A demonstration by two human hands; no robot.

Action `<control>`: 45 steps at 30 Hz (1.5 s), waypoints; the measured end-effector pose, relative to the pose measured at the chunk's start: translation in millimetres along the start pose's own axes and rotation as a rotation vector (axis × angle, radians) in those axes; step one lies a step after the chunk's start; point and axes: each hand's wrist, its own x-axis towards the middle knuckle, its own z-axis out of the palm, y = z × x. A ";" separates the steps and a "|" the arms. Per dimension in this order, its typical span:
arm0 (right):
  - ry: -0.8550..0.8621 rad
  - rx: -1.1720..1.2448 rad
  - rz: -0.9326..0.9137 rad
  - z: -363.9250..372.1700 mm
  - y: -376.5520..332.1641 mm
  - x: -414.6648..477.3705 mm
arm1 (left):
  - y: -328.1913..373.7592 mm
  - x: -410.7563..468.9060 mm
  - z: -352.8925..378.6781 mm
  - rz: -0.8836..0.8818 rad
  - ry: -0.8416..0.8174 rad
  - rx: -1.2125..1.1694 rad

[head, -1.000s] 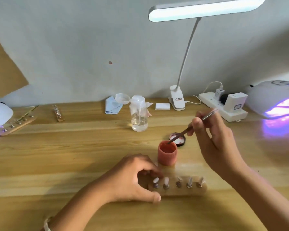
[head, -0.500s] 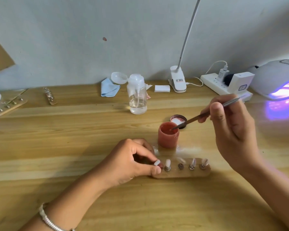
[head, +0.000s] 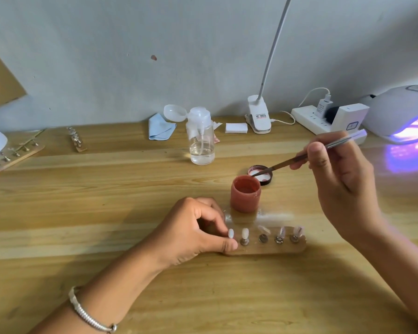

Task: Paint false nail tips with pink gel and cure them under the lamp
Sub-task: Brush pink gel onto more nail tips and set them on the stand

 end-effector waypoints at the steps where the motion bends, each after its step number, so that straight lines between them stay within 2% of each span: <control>1: -0.012 0.004 0.004 0.6 -0.2 0.1 | 0.3 -0.2 -0.3 0.028 0.008 0.027; 5: -0.045 0.023 0.003 -0.5 -2.0 -2.0 | 2.0 -2.1 -0.8 0.270 0.042 0.279; 7: -0.055 0.033 0.022 -1.6 -3.3 -3.3 | 2.2 -4.2 0.0 0.303 0.060 0.299; 17: -0.196 -0.027 0.027 0.0 -8.1 -5.3 | -5.8 -6.2 -5.6 0.261 0.142 0.109; 23: -0.288 -0.195 0.035 1.2 -6.1 -5.4 | -7.2 -5.5 -4.4 0.232 0.112 0.159; 29: -0.352 -0.237 -0.008 5.3 -7.5 -7.1 | -2.8 -6.4 -6.1 0.213 0.080 0.206; 40: -0.370 -0.255 -0.032 5.7 -8.4 -8.5 | 1.6 -8.1 -5.6 0.199 0.084 0.240; 45: -0.304 -0.243 -0.017 4.2 -9.1 -6.7 | 2.1 -9.4 -5.5 0.163 0.089 0.222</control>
